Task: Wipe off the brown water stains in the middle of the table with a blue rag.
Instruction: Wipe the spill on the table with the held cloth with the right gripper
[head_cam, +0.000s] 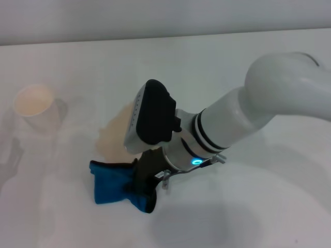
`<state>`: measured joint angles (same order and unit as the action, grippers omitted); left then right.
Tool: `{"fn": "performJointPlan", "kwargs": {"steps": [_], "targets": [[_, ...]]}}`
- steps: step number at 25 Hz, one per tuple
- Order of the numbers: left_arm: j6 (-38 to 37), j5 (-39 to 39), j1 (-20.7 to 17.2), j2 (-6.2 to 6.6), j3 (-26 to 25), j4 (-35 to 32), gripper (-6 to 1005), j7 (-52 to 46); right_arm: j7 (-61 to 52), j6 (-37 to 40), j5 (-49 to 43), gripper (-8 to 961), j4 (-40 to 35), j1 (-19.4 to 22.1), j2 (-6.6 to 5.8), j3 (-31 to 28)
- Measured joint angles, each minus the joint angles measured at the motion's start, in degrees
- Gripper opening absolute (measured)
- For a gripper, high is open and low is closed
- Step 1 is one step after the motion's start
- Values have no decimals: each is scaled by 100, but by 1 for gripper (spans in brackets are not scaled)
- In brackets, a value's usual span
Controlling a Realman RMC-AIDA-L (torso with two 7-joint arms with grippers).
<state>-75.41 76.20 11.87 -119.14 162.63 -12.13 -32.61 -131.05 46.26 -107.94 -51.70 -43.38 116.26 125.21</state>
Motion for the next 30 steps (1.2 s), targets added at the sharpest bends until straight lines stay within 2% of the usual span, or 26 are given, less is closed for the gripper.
{"fn": "performJointPlan", "kwargs": {"steps": [6,21,30], "targets": [[0,0,2,6,-37,16,887,0,1,-622,168,91,57,3,-2,272],[-3,35,27,4,-38,27,887,0,4,-1439,136,92,601,-66,-12,215],[-10,6,26,4,-38,0,888,0,10,-2381,85,93,989,-60,-12,240]]}}
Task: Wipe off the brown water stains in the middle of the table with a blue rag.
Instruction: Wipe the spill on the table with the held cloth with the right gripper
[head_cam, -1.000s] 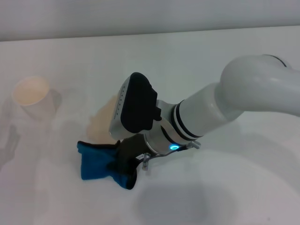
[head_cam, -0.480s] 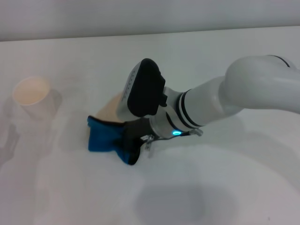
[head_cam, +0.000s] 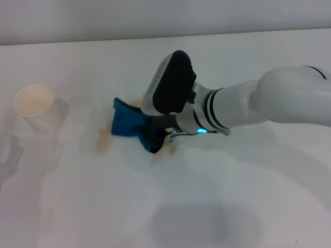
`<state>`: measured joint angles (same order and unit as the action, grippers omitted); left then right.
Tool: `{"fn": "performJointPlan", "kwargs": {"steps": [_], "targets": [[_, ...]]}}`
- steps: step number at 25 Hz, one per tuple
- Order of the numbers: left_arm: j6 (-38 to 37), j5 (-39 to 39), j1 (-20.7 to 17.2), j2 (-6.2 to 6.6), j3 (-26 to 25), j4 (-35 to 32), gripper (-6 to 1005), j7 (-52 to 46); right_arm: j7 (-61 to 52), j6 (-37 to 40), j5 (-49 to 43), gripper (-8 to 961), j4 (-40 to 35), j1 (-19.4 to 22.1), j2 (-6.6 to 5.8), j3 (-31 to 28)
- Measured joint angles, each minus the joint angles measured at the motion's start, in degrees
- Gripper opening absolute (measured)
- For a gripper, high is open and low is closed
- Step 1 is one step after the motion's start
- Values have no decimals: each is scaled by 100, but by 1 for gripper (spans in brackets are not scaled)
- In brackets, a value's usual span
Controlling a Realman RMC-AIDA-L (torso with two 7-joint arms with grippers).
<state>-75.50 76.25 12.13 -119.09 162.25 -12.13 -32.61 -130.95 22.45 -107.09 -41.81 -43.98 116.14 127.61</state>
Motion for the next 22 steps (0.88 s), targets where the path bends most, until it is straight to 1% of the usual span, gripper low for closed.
{"fn": "performJointPlan", "kwargs": {"steps": [6,12,18,22], "targets": [[0,-4,0,0,0,-9,887,0,1,-694,-6,93,113,42,3,13],[0,-6,0,0,15,-18,887,0,0,-1089,3,93,260,-17,6,-11],[0,-6,0,-4,34,-18,888,0,-1,-1189,37,94,478,-218,5,-16],[1,-6,0,-8,30,-17,887,0,-1,-1154,34,94,472,-233,5,63]]}}
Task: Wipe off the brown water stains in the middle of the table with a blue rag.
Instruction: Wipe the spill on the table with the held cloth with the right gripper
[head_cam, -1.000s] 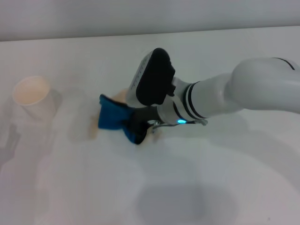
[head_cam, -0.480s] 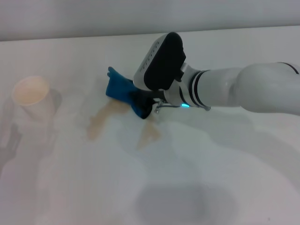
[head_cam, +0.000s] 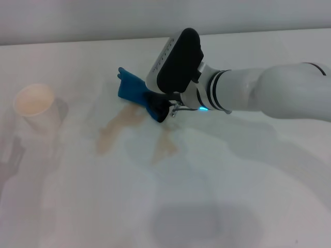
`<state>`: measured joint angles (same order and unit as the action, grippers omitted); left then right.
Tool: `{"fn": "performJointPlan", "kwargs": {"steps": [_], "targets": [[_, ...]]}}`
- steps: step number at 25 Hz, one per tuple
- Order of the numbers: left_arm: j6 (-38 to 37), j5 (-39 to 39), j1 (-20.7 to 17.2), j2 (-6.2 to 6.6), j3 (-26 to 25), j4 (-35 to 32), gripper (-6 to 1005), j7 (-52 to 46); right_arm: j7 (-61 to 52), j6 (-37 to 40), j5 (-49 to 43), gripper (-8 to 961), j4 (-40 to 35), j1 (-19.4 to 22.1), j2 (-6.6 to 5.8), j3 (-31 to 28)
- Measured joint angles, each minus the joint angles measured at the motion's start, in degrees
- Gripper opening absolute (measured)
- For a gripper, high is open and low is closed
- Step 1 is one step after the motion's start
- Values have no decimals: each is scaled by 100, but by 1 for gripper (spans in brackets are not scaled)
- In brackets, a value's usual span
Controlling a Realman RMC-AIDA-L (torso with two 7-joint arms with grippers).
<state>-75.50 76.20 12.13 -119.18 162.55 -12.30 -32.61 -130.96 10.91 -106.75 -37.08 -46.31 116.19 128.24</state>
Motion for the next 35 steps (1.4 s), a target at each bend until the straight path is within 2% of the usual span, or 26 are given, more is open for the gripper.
{"fn": "performJointPlan", "kwargs": {"steps": [16,24,35], "targets": [[-4,1,30,4,-30,0,887,0,7,169,-21,95,0,-11,0,233],[-9,20,34,9,-31,14,888,0,12,146,-21,278,-5,-10,0,220],[-10,36,62,9,-31,43,887,0,17,-93,-17,272,50,6,0,359]]}}
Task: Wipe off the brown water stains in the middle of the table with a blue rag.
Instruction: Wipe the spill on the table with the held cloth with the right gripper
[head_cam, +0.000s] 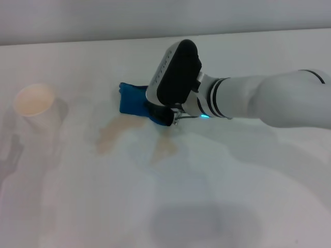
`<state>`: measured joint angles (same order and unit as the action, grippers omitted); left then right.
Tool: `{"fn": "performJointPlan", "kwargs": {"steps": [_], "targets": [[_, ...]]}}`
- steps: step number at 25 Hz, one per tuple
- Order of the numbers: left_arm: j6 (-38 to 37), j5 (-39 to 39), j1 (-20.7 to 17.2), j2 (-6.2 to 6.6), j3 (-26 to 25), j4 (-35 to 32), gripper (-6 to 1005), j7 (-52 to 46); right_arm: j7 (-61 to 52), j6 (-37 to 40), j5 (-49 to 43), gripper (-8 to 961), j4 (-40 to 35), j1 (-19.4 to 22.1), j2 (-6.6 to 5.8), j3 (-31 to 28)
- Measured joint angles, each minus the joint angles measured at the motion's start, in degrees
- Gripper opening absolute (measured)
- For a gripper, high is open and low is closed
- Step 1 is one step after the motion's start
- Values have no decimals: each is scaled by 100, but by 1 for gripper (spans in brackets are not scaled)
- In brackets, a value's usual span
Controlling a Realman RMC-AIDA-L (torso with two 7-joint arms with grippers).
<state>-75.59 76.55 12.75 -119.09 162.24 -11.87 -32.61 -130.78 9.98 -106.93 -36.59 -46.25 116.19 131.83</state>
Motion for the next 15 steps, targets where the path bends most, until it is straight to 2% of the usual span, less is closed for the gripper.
{"fn": "performJointPlan", "kwargs": {"steps": [6,15], "targets": [[0,0,6,0,0,1,887,0,1,-8,6,101,90,20,0,71],[1,-7,-5,0,5,7,887,0,1,183,43,54,-76,-6,0,177]]}}
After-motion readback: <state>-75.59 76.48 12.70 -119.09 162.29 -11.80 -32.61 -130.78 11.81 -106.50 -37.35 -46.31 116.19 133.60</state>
